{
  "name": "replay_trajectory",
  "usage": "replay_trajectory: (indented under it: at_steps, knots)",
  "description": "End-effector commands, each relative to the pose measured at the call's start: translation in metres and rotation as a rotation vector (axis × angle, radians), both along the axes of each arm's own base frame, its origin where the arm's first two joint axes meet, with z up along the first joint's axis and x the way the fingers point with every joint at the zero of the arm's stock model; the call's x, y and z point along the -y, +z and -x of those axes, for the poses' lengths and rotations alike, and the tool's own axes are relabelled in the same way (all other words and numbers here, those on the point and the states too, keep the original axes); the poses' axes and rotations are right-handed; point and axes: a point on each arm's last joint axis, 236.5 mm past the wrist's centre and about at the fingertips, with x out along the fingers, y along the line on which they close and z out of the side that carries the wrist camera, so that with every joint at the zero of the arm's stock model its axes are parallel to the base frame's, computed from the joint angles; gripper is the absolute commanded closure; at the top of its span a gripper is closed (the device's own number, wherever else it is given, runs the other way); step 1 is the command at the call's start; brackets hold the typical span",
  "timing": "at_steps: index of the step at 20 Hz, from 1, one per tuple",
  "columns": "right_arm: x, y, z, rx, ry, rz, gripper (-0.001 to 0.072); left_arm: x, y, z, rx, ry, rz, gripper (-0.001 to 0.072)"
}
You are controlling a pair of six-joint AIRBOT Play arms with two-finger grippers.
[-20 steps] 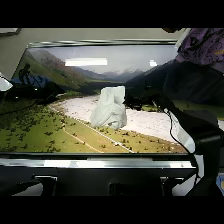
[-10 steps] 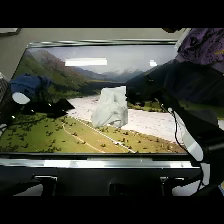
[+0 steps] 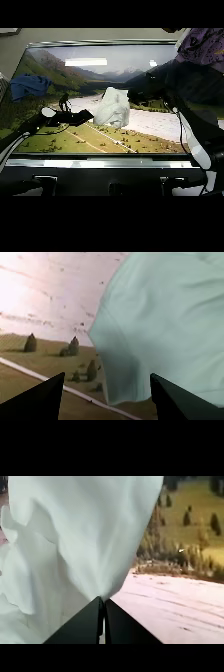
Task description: Fold the clothes and pants, and hang the long-sleeved shirts on hangers.
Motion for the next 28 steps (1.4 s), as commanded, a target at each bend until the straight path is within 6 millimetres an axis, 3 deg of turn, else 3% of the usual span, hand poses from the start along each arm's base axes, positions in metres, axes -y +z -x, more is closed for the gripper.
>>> replay_trajectory:
  at_steps: [1, 7, 8, 9, 10, 11, 14, 16, 17, 19, 21, 23, 25, 28]
  knots:
    - [0.000, -0.002, 0.012, -0.040, 0.029, 0.012, 0.0682, 0.008, -0.001, -0.030, 0.083, 0.079, 0.024, 0.0110]
    - [0.000, -0.003, 0.014, -0.048, 0.036, 0.016, 0.0682, 0.017, -0.024, -0.055, 0.052, 0.071, 0.021, 0.0118]
    - [0.000, -0.003, 0.015, -0.050, 0.038, 0.017, 0.0682, 0.019, -0.027, -0.058, 0.041, 0.069, 0.026, 0.0226]
    - [0.000, -0.003, 0.015, -0.051, 0.038, 0.017, 0.0682, 0.021, -0.027, -0.059, 0.039, 0.064, 0.030, 0.0466]
    - [0.000, -0.002, 0.015, -0.049, 0.038, 0.017, 0.0682, 0.022, -0.026, -0.060, 0.041, 0.062, 0.031, 0.0622]
    - [0.000, 0.000, 0.015, -0.042, 0.038, 0.018, 0.0682, 0.022, -0.025, -0.060, 0.044, 0.053, 0.032, 0.0688]
    - [0.012, 0.021, 0.009, 0.036, 0.044, 0.072, 0.0683, 0.021, -0.002, -0.065, 0.076, -0.006, 0.065, 0.0691]
    - [0.034, 0.054, -0.003, 0.141, 0.008, 0.159, 0.0683, 0.002, 0.038, -0.083, 0.169, -0.022, 0.056, 0.0694]
    - [0.049, 0.082, -0.010, 0.209, -0.019, 0.218, 0.0683, -0.017, 0.067, -0.097, 0.237, -0.008, 0.028, 0.0694]
    - [0.074, 0.150, -0.020, 0.376, -0.049, 0.317, 0.0683, -0.062, 0.139, -0.121, 0.394, 0.056, -0.064, 0.0695]
    - [0.096, 0.225, -0.018, 0.537, -0.085, 0.396, 0.0683, -0.108, 0.220, -0.127, 0.544, 0.127, -0.164, 0.0695]
    - [0.120, 0.290, 0.001, 0.655, -0.126, 0.467, 0.0683, -0.145, 0.294, -0.114, 0.668, 0.182, -0.264, 0.0695]
    - [0.142, 0.340, 0.032, 0.733, -0.177, 0.515, 0.0683, -0.169, 0.353, -0.085, 0.763, 0.220, -0.337, 0.0694]
    - [0.160, 0.389, 0.091, 0.805, -0.222, 0.512, 0.0682, -0.174, 0.413, -0.028, 0.876, 0.233, -0.370, 0.0693]
